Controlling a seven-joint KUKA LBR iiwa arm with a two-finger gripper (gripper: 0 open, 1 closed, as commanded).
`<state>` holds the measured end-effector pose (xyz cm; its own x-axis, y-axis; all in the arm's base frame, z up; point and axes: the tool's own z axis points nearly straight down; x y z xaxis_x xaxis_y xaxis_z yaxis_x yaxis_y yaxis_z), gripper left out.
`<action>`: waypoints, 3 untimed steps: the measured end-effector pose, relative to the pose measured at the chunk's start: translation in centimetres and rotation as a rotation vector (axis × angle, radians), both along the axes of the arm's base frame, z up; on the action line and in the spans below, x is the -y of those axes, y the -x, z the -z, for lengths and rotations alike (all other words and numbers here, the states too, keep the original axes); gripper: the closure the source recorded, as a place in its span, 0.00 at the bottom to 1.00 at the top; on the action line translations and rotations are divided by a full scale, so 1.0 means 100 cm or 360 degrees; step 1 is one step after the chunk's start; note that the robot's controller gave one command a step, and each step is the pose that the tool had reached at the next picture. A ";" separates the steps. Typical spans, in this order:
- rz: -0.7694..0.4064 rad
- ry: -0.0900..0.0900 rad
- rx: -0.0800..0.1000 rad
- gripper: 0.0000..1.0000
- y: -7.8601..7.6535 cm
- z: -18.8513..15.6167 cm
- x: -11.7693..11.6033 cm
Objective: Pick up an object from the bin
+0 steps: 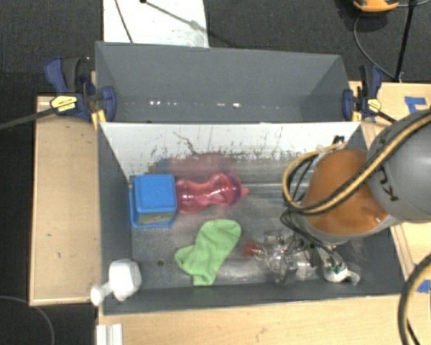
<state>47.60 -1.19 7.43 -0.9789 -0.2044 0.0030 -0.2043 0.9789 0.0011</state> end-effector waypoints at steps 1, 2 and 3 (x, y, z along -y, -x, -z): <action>-0.0002 0.0000 0.0002 1.00 0.000 -0.014 0.000; -0.0004 0.0000 0.0003 1.00 0.000 -0.026 0.000; -0.0005 0.0000 0.0003 1.00 0.000 -0.042 0.000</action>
Offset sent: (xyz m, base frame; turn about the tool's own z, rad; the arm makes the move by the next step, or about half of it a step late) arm 0.0000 -0.0001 0.0642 0.0000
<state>47.62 -1.19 11.61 -0.9783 -0.2071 0.0009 -0.2071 0.9783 0.0006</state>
